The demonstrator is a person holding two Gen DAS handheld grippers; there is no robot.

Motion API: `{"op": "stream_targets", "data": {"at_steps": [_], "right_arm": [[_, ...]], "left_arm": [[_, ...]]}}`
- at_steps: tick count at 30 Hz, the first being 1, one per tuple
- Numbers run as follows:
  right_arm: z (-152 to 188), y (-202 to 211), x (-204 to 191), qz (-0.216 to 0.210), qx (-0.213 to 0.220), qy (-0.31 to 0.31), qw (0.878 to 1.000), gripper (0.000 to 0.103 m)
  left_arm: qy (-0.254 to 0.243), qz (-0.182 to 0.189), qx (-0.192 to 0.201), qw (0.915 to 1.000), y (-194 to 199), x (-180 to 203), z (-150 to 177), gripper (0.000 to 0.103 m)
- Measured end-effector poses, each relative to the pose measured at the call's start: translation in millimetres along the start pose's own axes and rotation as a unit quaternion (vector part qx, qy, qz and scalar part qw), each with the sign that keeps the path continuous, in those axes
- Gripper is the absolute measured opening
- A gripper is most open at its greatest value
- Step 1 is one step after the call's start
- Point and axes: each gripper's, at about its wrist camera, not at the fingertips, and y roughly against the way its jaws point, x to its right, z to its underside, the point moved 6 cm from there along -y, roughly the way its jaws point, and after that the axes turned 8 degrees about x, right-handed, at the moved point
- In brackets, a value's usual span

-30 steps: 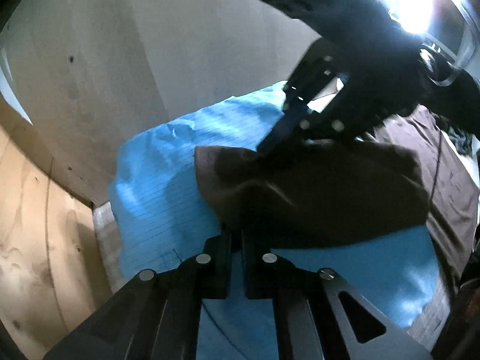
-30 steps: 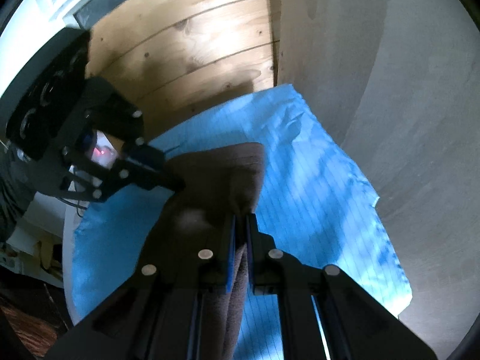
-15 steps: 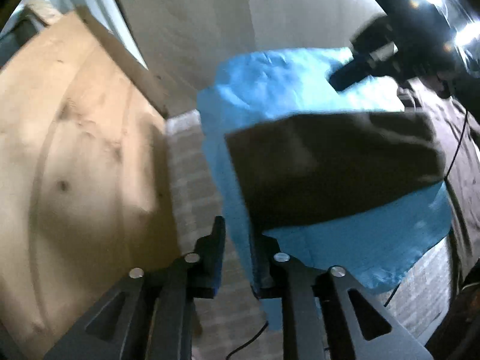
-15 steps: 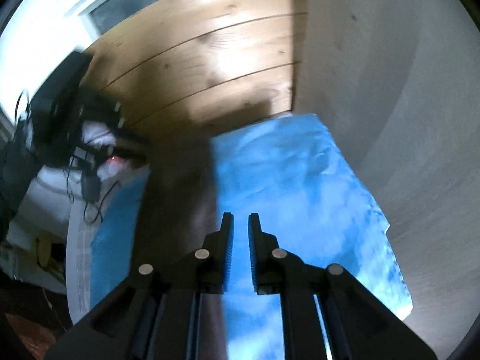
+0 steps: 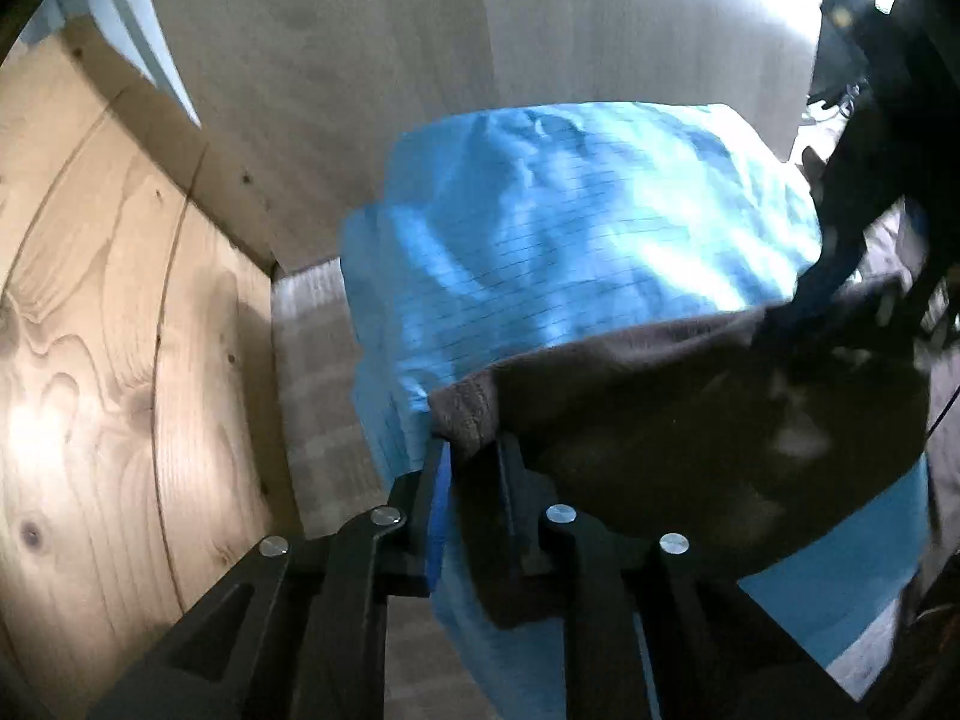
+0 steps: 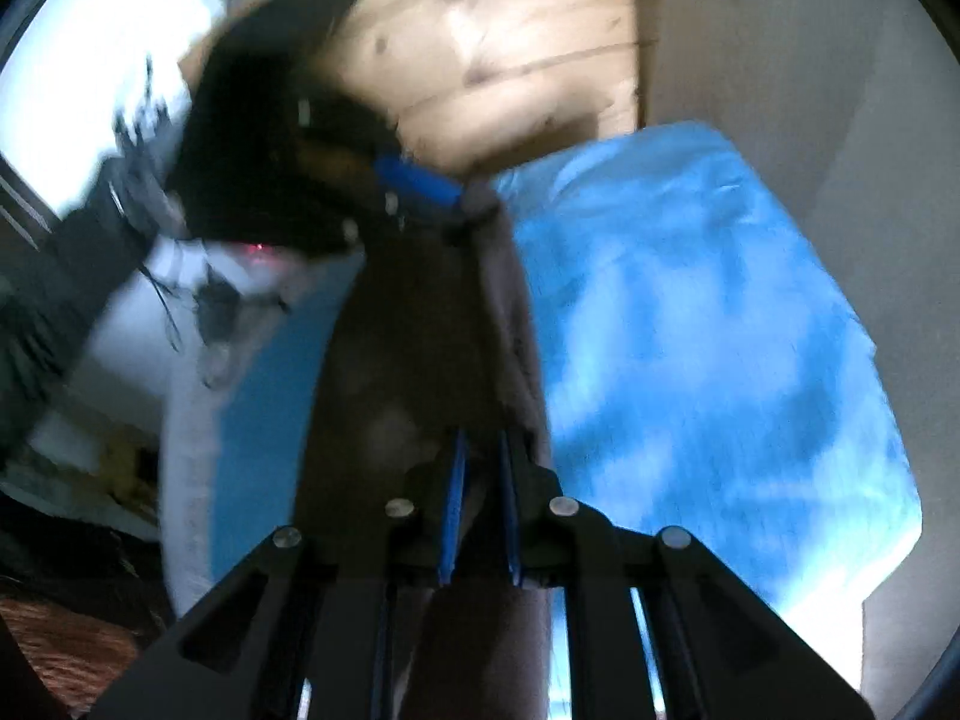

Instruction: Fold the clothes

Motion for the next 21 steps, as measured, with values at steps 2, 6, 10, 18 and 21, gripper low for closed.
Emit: {"op": "stream_targets", "data": {"at_steps": [2, 6, 10, 18, 21], "right_arm": [[-1.1, 22.7, 11.5, 0.008, 0.027, -0.014, 0.999, 0.013], [25.9, 59.2, 33.9, 0.045, 0.032, -0.029, 0.998, 0.014], [72.2, 93.0, 48.1, 0.044, 0.038, -0.049, 0.997, 0.045], [97.1, 84.8, 35.5, 0.017, 0.041, -0.044, 0.998, 0.046], [84.6, 65.8, 22.1, 0.013, 0.039, -0.013, 0.999, 0.046]], "left_arm": [[0.004, -0.006, 0.005, 1.0000, 5.0, -2.3, 1.6, 0.011], [0.011, -0.011, 0.012, 0.9998, 11.9, -5.0, 2.1, 0.003], [0.006, -0.006, 0.027, 0.9996, 24.1, -1.9, -1.9, 0.002], [0.019, -0.013, 0.029, 0.9993, 37.8, -6.9, -7.6, 0.007], [0.008, -0.019, 0.019, 0.9996, 38.3, -5.8, -9.2, 0.025]]}}
